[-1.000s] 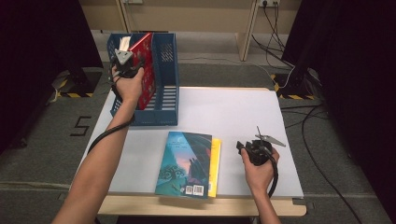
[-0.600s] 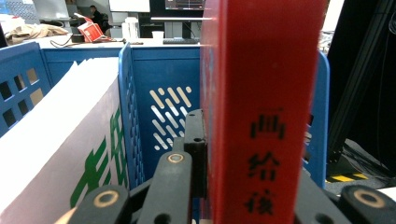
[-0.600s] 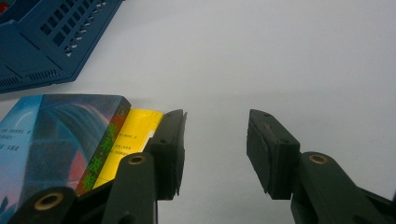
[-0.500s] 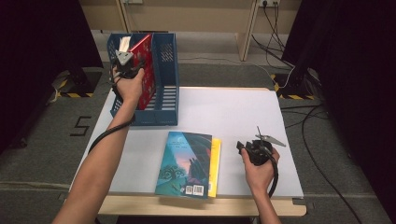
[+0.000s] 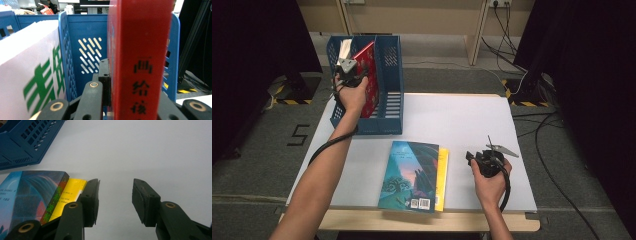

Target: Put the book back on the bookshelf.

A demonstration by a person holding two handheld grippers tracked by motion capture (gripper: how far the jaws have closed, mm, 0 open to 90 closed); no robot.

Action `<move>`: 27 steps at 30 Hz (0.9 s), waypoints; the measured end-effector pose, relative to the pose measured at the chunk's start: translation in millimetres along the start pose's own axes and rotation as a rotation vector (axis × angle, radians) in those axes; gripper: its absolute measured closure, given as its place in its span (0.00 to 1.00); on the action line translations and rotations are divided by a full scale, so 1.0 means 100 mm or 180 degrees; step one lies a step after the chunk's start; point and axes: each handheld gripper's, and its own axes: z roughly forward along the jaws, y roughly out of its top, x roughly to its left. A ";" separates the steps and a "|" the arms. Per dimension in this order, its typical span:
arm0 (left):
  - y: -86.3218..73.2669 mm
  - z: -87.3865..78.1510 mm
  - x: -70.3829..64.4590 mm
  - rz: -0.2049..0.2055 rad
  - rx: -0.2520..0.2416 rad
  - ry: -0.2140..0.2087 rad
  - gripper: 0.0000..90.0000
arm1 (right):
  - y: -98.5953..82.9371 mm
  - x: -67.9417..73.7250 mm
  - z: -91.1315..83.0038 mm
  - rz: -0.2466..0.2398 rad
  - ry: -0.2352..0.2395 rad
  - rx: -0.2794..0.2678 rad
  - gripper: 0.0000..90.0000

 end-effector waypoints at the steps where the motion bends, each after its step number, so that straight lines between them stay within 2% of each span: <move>1: -0.01 0.00 0.00 0.0005 0.0004 0.0002 0.88 | 0.00 0.01 0.00 0.0025 0.0001 0.0003 0.64; 4: -0.03 0.00 0.00 0.0030 0.0031 0.0010 0.88 | 0.00 0.01 0.00 -0.0019 0.0002 -0.0003 0.64; 12: -0.08 0.00 0.02 0.0056 0.0060 0.0002 0.88 | -0.01 0.01 0.02 0.0013 0.0009 0.0033 0.64; 27: -0.15 -0.04 0.03 0.0118 0.0095 -0.0031 0.88 | -0.01 0.02 0.01 -0.0045 0.0015 0.0011 0.64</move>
